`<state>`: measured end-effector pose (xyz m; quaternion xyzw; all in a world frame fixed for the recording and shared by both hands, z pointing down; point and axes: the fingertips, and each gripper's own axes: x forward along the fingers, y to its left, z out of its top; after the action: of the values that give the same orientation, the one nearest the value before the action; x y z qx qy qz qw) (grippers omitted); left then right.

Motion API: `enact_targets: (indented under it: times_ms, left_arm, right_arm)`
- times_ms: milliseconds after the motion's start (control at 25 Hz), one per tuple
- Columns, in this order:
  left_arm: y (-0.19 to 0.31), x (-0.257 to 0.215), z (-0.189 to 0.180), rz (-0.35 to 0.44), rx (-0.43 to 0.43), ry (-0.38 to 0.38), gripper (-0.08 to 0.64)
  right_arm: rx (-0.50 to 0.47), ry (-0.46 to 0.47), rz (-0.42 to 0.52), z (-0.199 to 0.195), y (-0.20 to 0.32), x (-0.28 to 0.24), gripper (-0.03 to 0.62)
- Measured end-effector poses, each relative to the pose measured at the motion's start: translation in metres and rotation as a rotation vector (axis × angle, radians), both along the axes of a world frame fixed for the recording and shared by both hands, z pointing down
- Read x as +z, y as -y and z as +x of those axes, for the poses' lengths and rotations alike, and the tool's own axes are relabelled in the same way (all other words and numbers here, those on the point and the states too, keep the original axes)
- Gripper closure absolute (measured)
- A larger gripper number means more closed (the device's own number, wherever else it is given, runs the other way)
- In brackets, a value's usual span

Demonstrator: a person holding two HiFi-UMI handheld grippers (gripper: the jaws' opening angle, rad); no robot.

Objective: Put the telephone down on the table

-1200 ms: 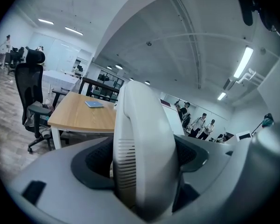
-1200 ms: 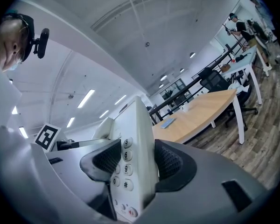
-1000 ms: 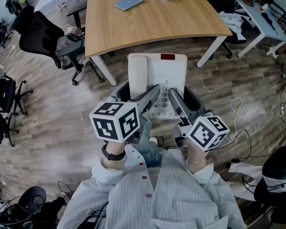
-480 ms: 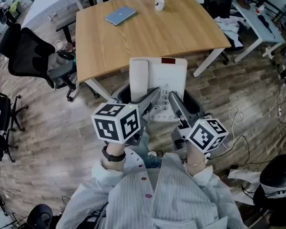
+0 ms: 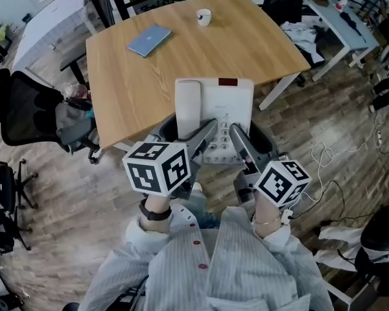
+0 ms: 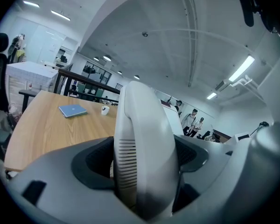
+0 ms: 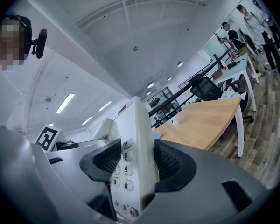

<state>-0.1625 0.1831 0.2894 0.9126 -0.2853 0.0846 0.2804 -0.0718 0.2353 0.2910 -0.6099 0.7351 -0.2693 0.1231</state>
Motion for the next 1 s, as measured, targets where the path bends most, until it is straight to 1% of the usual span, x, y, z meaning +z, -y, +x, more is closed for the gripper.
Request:
enact_targets:
  times_ms: [200,400,640,1000]
  left_arm:
    - [0.025,0.004,0.009,-0.003,0.03,-0.01,0.172]
    - [0.046,0.012,0.008,-0.014,0.032,-0.003,0.172]
    - [0.082,0.024,0.009,-0.021,-0.01,0.006,0.172]
    - [0.144,0.021,0.044,-0.008,-0.086,0.002,0.172]
  right_arm:
    - [0.031,0.0,-0.001,0.007,0.023,0.003,0.353]
    - [0.032,0.009,-0.014,0.007,0.044,0.012,0.353]
    - [-0.01,0.018,-0.019,0.01,0.082,0.024,0.353]
    - [-0.085,0.022,-0.009,0.049,0.153,0.022,0.353]
